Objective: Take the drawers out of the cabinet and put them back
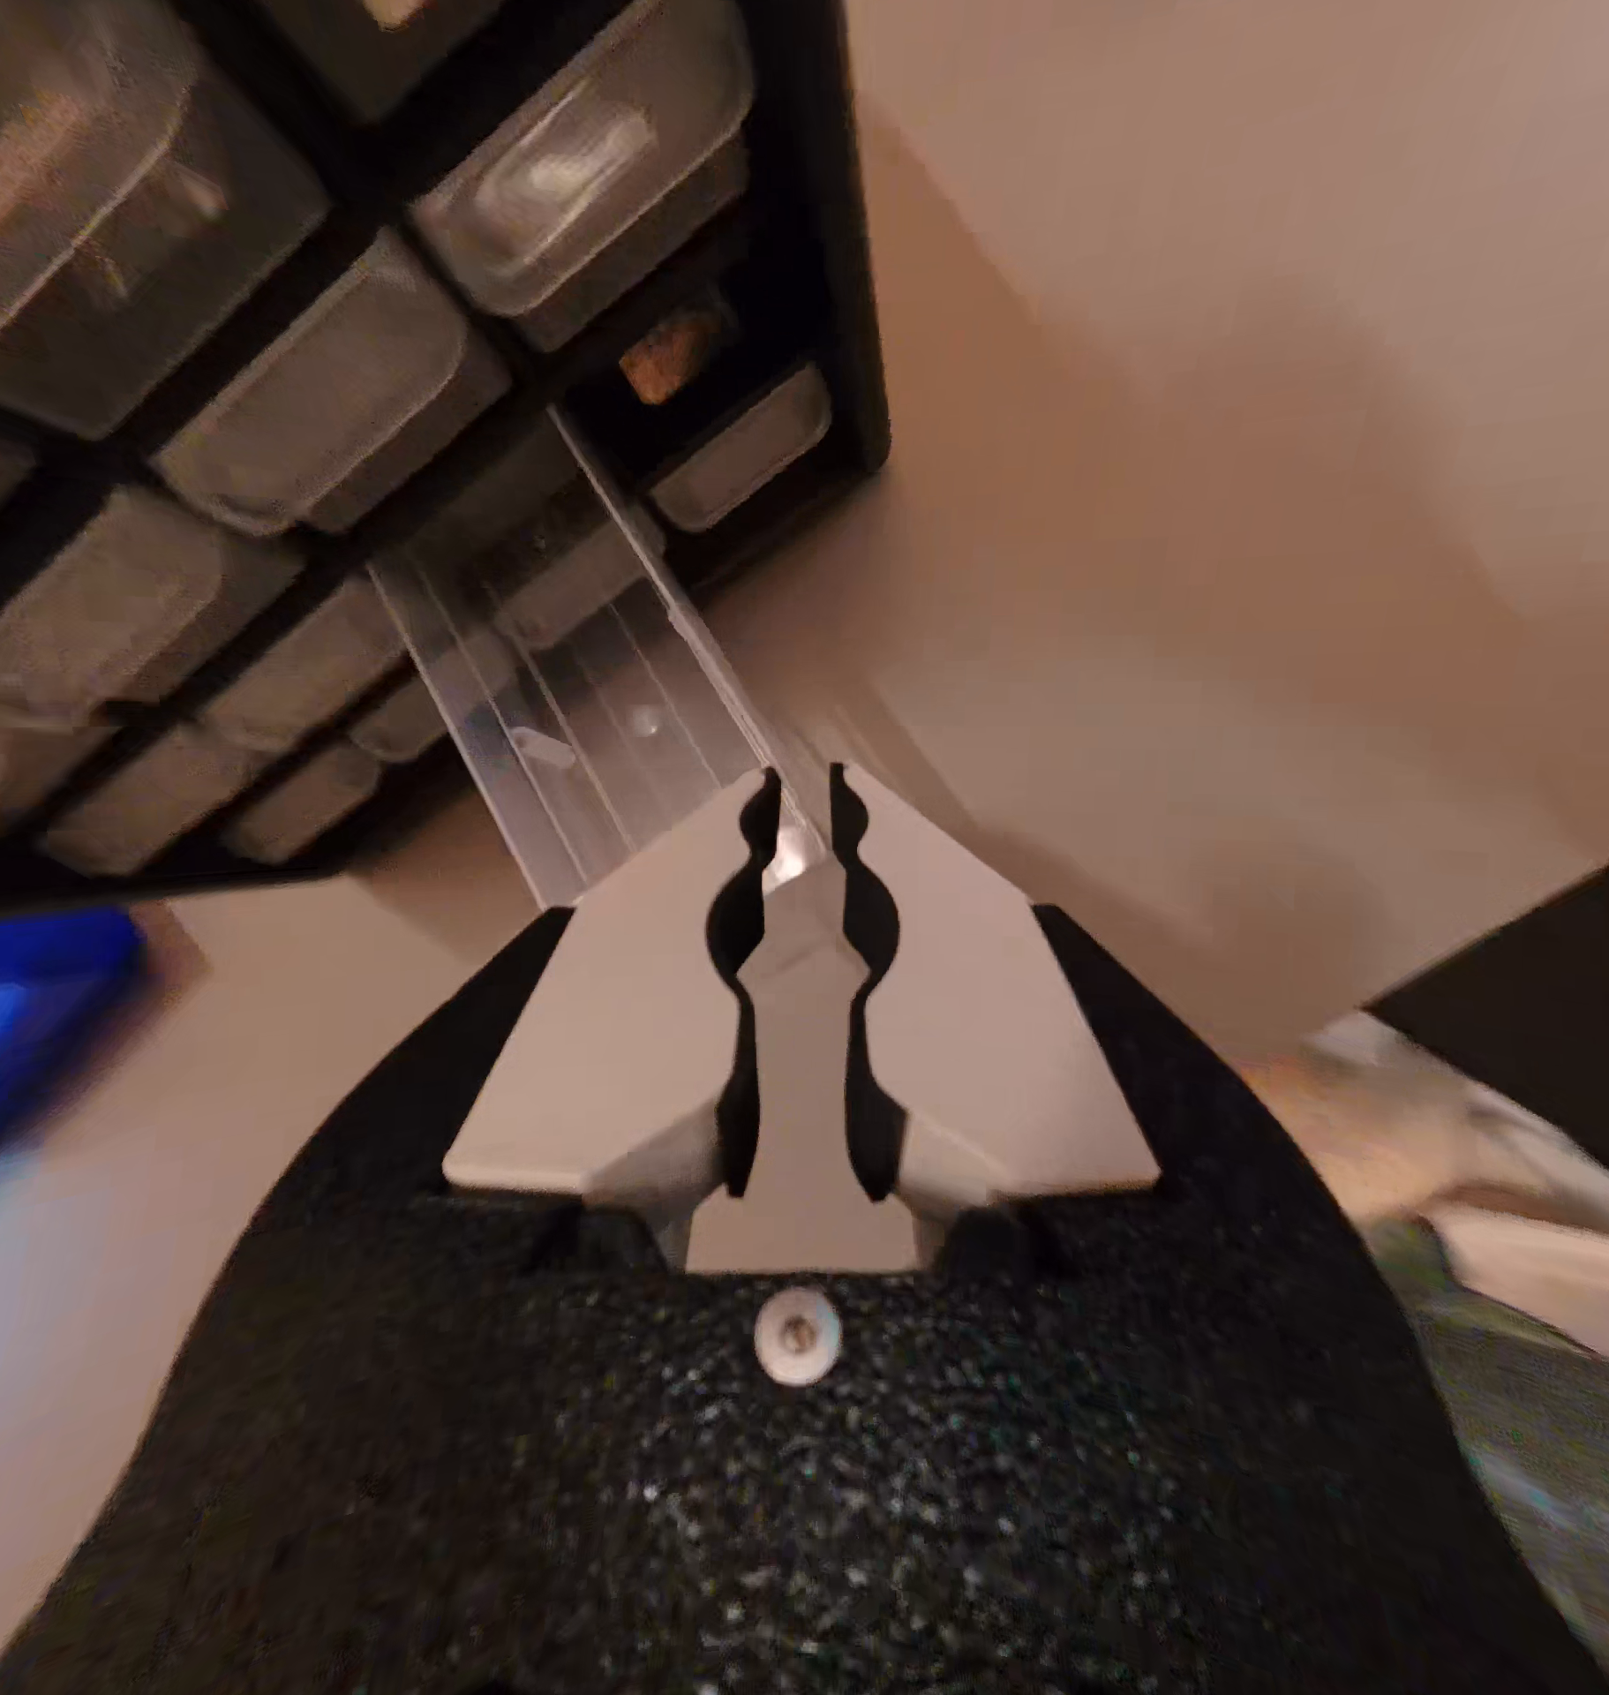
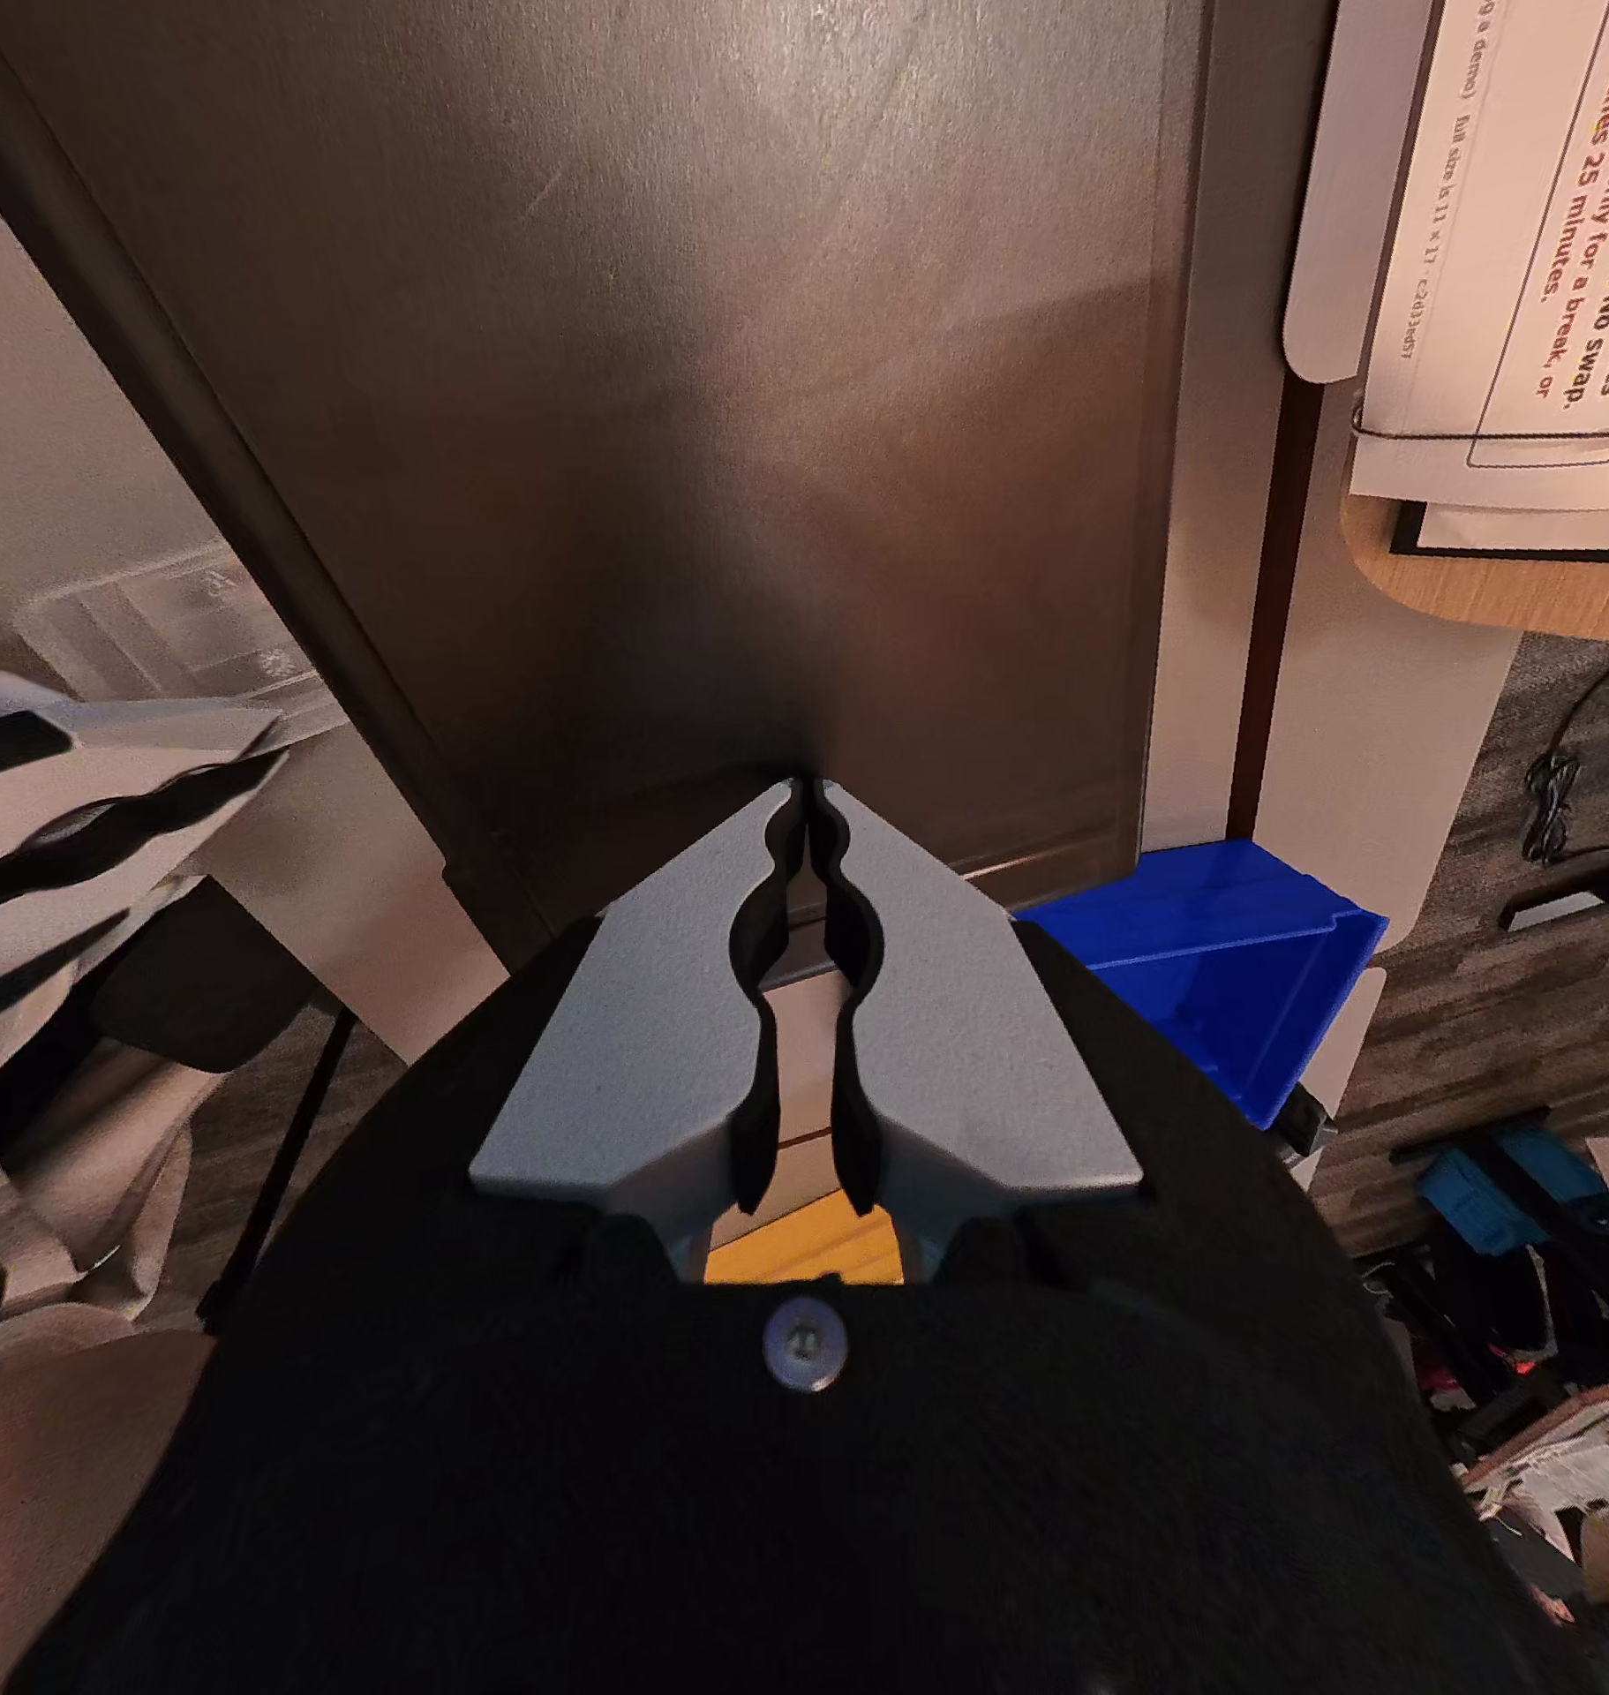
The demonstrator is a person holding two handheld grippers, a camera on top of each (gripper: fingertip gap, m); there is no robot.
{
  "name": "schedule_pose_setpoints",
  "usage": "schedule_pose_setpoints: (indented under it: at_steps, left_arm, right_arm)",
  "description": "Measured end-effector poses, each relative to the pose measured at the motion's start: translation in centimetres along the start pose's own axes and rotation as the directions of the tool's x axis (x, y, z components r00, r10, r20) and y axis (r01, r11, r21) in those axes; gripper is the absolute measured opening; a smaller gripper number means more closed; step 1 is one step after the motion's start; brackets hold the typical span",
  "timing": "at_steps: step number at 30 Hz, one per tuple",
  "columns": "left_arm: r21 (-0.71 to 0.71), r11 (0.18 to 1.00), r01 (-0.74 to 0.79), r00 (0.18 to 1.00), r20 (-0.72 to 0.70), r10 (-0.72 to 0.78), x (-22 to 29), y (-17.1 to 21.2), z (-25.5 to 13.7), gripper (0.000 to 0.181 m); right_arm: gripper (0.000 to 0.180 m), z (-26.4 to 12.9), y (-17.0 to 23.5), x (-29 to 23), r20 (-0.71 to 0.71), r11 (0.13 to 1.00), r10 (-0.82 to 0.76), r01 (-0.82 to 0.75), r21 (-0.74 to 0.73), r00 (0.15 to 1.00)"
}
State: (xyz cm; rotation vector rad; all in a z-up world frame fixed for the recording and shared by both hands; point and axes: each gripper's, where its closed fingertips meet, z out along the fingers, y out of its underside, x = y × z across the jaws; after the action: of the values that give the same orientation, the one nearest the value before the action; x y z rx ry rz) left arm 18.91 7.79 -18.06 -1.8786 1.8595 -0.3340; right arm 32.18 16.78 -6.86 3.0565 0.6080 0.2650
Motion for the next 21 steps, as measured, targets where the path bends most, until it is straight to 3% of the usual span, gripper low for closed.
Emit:
schedule_pose_setpoints:
  at_steps: [4,8,13,18,20,21]
  left_arm:
    - [0.159,0.967,-0.200,0.973,0.151,0.176,-1.4,-0.8,1.8,0.011]
    - [0.318,0.868,-0.381,0.911,0.288,0.295,-2.6,-2.5,3.3,0.013]
    - [0.437,0.762,-0.478,0.854,0.434,0.287,-2.9,-3.6,2.6,0.018]
    - [0.605,0.620,-0.500,0.844,0.500,0.192,-1.9,-3.6,-0.7,0.055]
    - [0.639,0.580,-0.505,0.835,0.533,0.139,-1.7,-2.7,-2.0,0.047]
    - [0.654,0.560,-0.509,0.832,0.542,0.123,-1.3,-2.0,-2.4,0.032]
  right_arm:
    - [0.000,0.0,0.0,0.0,-0.011,1.000,-0.002,0.002,0.004,1.000]
    - [0.000,0.0,0.0,0.0,-0.020,1.000,-0.001,0.001,0.000,1.000]
    - [0.000,0.0,0.0,0.0,-0.019,1.000,-0.004,0.004,0.011,1.000]
    - [0.000,0.0,0.0,0.0,-0.004,0.999,0.007,-0.007,0.045,1.000]
    - [0.000,0.0,0.0,0.0,-0.004,0.999,0.010,-0.009,0.052,1.000]
    - [0.000,0.0,-0.1,0.0,-0.007,0.999,0.009,-0.009,0.051,1.000]
